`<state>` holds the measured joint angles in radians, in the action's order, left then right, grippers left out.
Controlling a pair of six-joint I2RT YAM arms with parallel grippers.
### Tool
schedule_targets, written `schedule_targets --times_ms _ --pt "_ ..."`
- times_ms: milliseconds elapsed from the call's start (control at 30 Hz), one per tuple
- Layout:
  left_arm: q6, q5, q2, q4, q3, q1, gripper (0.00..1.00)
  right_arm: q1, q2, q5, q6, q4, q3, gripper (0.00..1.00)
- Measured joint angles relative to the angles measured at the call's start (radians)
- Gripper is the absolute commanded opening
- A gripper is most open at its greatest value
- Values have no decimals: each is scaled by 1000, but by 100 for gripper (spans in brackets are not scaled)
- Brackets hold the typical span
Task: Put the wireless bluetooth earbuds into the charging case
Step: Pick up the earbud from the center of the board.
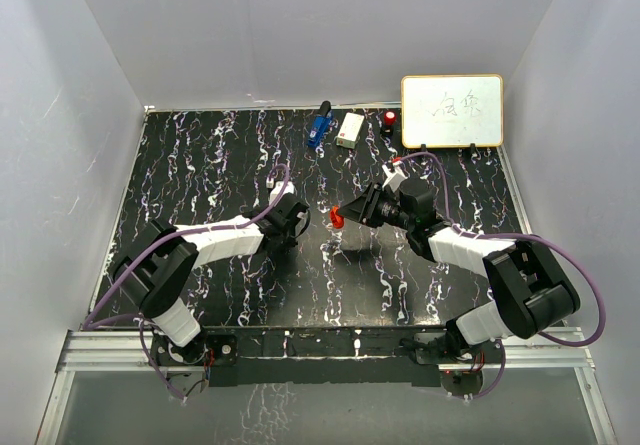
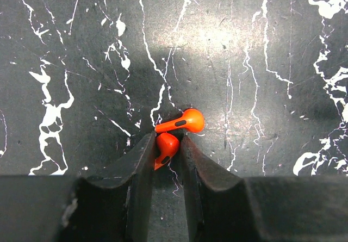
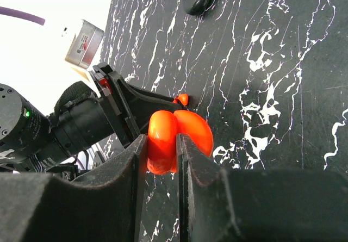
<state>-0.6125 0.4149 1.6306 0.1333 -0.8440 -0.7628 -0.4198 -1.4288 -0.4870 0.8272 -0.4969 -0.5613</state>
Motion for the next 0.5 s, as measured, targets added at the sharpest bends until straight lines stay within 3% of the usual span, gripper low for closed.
schedule_targets --times_ms 400,500 --pt "-1 1 1 0 0 -1 20 0 0 -2 0 0 0 9" --pt "-1 1 0 2 0 -2 13 0 0 -2 0 0 0 9"
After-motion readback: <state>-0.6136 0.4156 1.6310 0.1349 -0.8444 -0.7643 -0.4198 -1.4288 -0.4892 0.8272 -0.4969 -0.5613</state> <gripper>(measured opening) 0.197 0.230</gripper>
